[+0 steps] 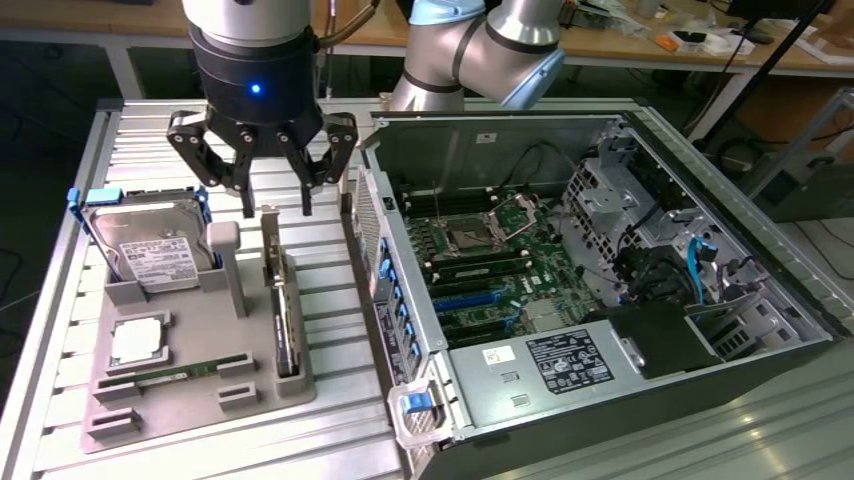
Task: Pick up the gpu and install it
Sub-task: 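Pick up the gpu and move the gpu toward the slot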
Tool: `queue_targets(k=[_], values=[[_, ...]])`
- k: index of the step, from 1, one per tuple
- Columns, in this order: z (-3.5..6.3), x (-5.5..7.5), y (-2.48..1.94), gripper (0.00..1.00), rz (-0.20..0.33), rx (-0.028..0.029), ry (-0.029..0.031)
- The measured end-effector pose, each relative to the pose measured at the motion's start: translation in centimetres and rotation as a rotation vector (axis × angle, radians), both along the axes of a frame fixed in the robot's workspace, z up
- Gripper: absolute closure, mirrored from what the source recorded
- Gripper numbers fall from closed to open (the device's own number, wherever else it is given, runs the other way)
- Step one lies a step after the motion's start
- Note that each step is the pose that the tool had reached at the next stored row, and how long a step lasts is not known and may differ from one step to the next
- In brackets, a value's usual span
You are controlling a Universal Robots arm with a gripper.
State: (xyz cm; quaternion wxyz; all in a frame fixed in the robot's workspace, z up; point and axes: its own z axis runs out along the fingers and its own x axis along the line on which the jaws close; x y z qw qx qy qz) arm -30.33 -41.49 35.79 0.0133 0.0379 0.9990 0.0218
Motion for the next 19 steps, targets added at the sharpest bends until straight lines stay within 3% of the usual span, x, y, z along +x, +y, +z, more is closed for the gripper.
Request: queue_targets(k=[19], values=[[-0.40, -0.2, -1.80, 0.44, 0.000, 0.0000, 0.0001]])
